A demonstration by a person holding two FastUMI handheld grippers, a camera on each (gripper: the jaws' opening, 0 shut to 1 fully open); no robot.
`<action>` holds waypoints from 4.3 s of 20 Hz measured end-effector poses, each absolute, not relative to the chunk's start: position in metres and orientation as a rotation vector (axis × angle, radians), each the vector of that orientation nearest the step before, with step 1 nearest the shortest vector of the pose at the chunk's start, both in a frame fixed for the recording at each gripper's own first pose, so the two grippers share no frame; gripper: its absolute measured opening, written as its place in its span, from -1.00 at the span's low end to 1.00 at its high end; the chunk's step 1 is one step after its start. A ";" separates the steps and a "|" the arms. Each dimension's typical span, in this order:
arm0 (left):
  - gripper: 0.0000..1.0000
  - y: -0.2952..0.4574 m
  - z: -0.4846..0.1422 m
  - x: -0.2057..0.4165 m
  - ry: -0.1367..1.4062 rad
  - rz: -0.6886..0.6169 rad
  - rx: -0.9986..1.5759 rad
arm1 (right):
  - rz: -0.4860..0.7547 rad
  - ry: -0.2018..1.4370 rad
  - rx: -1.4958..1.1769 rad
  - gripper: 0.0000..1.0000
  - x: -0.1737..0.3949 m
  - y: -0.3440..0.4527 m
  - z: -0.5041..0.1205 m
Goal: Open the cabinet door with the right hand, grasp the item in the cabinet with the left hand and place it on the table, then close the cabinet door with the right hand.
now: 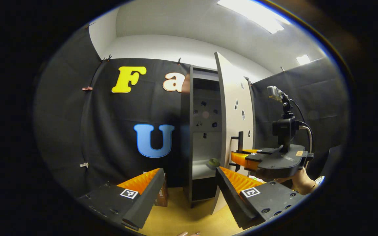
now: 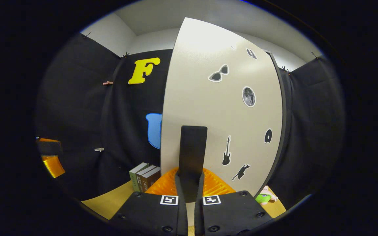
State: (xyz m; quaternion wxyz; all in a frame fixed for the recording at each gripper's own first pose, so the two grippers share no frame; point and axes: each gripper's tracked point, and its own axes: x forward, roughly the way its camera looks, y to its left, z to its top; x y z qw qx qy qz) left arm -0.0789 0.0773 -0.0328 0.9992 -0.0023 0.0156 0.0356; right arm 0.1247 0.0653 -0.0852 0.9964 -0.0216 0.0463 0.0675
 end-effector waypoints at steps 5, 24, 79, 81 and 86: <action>0.96 0.060 -0.028 -0.077 0.018 0.026 0.008 | 0.127 0.105 -0.045 -0.70 0.102 0.044 -0.081; 0.96 -0.062 -0.041 -0.037 0.046 -0.246 -0.050 | -0.065 0.106 -0.023 -0.79 0.026 -0.091 -0.070; 0.85 -0.047 -0.195 0.397 0.480 0.001 0.122 | -0.337 0.006 -0.040 0.96 0.021 -0.416 -0.082; 0.64 -0.047 -0.204 0.402 0.521 -0.008 0.059 | -0.339 0.022 -0.044 0.95 0.023 -0.420 -0.089; 0.22 -0.040 -0.218 0.406 0.587 0.013 0.068 | -0.333 0.052 -0.044 0.96 0.026 -0.423 -0.101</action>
